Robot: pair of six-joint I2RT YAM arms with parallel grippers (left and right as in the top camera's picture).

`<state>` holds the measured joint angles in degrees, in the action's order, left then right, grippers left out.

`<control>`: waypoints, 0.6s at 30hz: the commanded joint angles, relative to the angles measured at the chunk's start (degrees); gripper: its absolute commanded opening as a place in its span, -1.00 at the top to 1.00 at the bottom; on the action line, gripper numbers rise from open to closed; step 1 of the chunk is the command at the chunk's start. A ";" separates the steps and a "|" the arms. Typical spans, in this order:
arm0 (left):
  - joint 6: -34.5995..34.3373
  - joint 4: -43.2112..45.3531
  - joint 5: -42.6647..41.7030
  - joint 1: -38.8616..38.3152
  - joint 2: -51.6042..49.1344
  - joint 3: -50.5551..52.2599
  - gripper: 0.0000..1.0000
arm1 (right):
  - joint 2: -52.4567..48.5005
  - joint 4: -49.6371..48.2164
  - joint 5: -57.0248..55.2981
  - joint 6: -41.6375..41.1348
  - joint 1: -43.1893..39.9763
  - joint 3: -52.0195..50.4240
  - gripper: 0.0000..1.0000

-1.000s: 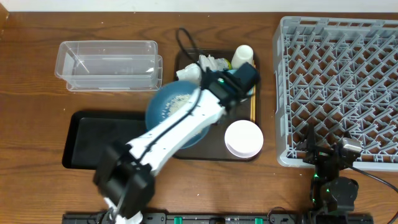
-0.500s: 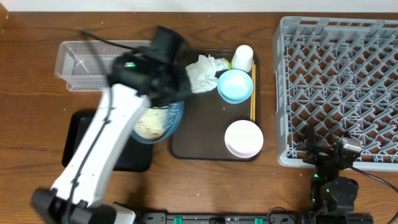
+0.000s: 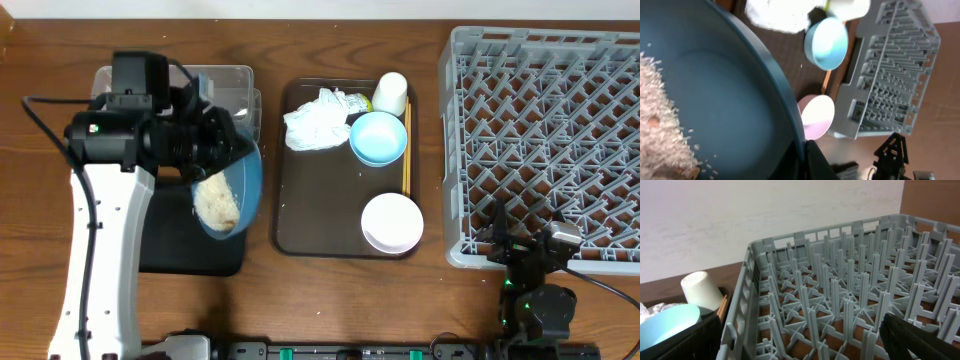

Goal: Sort waste into correct bins and load items into the dishwasher rack
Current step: 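Lift the teal bowl and carry it left over the black tray, then tip the teal bowl to pour rice onto the black tray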

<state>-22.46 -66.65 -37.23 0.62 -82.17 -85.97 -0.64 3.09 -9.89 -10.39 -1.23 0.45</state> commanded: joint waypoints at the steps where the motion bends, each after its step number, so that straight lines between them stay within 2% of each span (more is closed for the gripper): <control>1: 2.38 2.05 -7.45 2.45 -0.02 5.05 0.87 | 0.35 0.11 -0.15 0.39 0.79 -0.13 -0.99; 4: 4.83 4.48 -14.58 4.72 -0.02 9.16 0.88 | 0.35 0.11 -0.15 0.39 0.79 -0.13 -0.98; 10: 12.83 3.67 -28.96 12.35 -0.02 13.79 0.87 | 0.35 0.11 -0.15 0.39 0.79 -0.13 -0.98; 18: 21.59 -1.11 -33.16 23.67 -0.02 14.62 0.88 | 0.35 0.11 -0.15 0.39 0.79 -0.13 -0.98</control>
<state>-6.68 -67.11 -64.71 21.67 -82.41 -71.46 -0.64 3.07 -9.89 -10.39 -1.23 0.45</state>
